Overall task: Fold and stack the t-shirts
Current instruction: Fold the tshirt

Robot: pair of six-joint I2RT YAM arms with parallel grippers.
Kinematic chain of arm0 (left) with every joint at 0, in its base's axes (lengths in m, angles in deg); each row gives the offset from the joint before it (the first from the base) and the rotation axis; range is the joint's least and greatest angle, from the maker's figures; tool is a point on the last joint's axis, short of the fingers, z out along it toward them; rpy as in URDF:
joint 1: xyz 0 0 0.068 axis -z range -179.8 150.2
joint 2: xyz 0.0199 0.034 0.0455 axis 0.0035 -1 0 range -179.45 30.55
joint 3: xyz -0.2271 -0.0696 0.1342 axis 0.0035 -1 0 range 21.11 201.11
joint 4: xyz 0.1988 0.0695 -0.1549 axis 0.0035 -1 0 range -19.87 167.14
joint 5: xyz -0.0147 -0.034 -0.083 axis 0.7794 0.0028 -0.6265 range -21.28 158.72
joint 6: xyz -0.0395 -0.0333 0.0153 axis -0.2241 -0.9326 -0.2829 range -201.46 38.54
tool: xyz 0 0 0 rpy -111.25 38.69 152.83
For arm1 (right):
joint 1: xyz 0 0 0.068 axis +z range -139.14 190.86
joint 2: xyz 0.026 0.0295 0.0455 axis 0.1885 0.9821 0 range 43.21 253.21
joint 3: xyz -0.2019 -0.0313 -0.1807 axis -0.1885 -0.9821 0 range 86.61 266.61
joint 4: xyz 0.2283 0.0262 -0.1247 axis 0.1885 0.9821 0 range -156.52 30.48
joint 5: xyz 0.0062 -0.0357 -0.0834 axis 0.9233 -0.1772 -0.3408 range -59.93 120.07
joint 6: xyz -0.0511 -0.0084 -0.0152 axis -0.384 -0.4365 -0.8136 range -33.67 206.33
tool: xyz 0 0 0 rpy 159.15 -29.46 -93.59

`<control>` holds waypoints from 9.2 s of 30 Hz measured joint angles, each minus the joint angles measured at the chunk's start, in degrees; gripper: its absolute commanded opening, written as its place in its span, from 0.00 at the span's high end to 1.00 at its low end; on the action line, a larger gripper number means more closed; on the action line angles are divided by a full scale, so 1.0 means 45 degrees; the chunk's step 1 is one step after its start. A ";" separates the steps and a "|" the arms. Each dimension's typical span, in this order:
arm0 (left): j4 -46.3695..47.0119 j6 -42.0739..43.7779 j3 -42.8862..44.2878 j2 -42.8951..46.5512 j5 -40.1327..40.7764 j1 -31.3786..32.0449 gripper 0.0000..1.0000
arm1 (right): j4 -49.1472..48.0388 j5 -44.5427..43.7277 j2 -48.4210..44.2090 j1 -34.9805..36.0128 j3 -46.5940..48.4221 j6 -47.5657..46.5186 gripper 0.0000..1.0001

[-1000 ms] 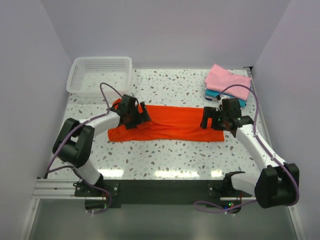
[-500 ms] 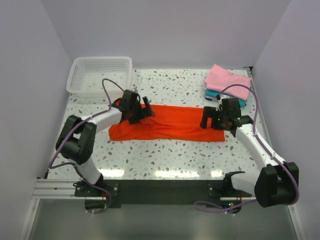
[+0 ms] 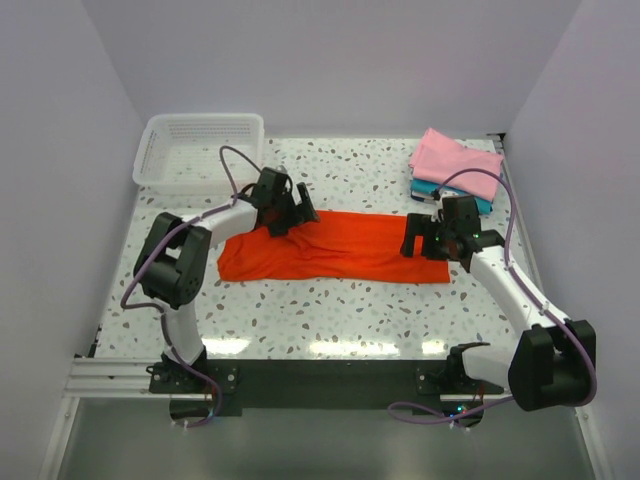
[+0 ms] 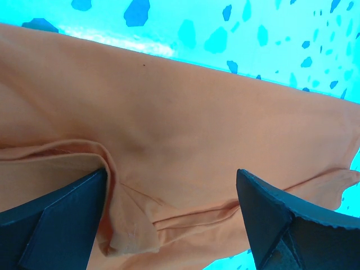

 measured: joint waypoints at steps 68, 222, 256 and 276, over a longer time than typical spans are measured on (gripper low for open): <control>-0.1744 -0.0476 -0.1064 0.2807 0.3813 0.0622 0.00 | -0.1559 0.0806 0.5435 0.0053 0.3011 0.0471 0.01; 0.0282 -0.3701 -0.9010 0.7436 0.1273 0.8170 0.86 | 0.2132 -0.5328 -0.2482 0.7009 -0.0117 0.6232 0.01; -0.0515 -0.3512 -0.8432 0.6887 0.0976 0.8408 1.00 | 0.0685 0.0180 -0.2098 0.7111 -0.4765 0.8019 0.53; -0.1511 -0.3555 -0.9233 0.8369 0.0753 0.8573 1.00 | 0.0821 0.0126 -0.3983 0.9865 -0.6008 1.0613 0.99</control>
